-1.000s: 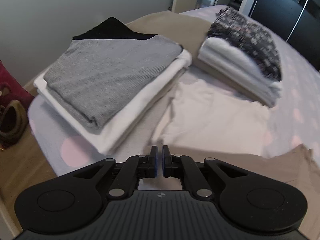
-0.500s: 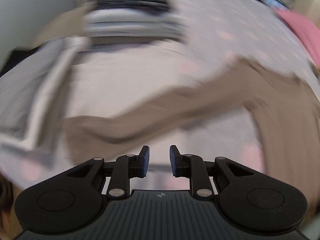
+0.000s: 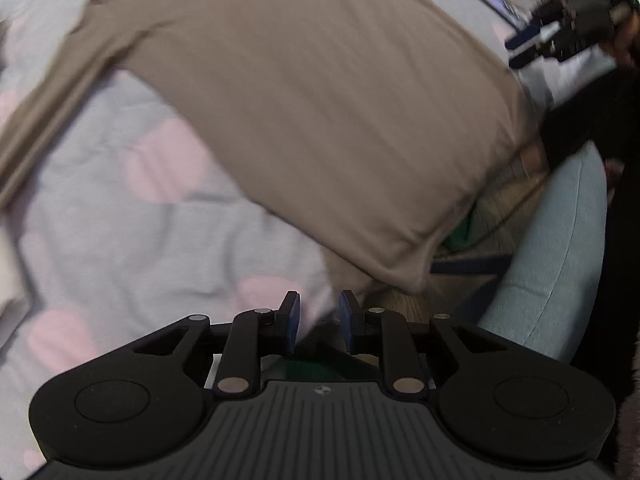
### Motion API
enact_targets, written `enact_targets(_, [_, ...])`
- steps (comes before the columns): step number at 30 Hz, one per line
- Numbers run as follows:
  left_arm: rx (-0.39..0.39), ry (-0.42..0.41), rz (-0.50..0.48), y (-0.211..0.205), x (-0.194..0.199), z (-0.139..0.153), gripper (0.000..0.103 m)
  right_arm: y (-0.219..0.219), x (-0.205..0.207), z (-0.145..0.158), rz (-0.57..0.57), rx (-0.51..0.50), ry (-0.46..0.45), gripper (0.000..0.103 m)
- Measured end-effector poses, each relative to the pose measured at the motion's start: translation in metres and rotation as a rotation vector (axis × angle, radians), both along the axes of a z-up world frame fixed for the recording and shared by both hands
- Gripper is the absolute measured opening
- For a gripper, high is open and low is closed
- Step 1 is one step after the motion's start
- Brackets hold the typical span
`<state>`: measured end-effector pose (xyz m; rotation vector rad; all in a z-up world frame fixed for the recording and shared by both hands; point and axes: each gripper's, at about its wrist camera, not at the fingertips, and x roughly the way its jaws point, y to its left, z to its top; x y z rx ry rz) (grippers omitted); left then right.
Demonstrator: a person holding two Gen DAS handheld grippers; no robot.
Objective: Fold clothes
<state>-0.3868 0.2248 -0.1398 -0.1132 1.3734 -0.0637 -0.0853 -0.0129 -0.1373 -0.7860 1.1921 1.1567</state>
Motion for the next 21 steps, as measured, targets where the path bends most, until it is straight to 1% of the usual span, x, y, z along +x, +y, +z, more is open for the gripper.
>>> enact_targets(4, [0.01,0.033,-0.027,-0.008,0.008,-0.017,0.019,-0.005,-0.013,0.001,0.069,-0.029,0.021,0.045])
enact_targets(7, [0.046,0.068,-0.063,-0.017,0.012,-0.027,0.019,-0.005,-0.023,0.004,0.142,-0.063,0.023,0.045])
enact_targets(8, [0.059,0.077,-0.06,-0.019,0.014,-0.03,0.019,-0.005,-0.026,0.005,0.168,-0.078,0.022,0.045])
enact_targets(10, [0.061,0.086,-0.045,-0.021,0.016,-0.035,0.019,-0.003,-0.034,0.001,0.231,-0.131,0.003,0.045])
enact_targets(14, [0.082,0.084,-0.041,-0.029,0.016,-0.039,0.019,-0.001,-0.047,-0.017,0.329,-0.236,-0.024,0.043])
enact_targets(18, [0.083,0.081,-0.033,-0.034,0.012,-0.039,0.018,-0.003,-0.054,-0.035,0.388,-0.311,-0.062,0.038])
enact_targets(19, [0.078,0.082,-0.03,-0.035,0.012,-0.039,0.017,-0.003,-0.055,-0.039,0.395,-0.323,-0.064,0.031])
enact_targets(20, [0.077,0.083,-0.033,-0.037,0.012,-0.039,0.011,-0.003,-0.054,-0.036,0.396,-0.318,-0.066,0.028])
enact_targets(21, [0.081,0.083,-0.038,-0.04,0.011,-0.039,0.008,-0.002,-0.054,-0.034,0.398,-0.313,-0.068,0.021])
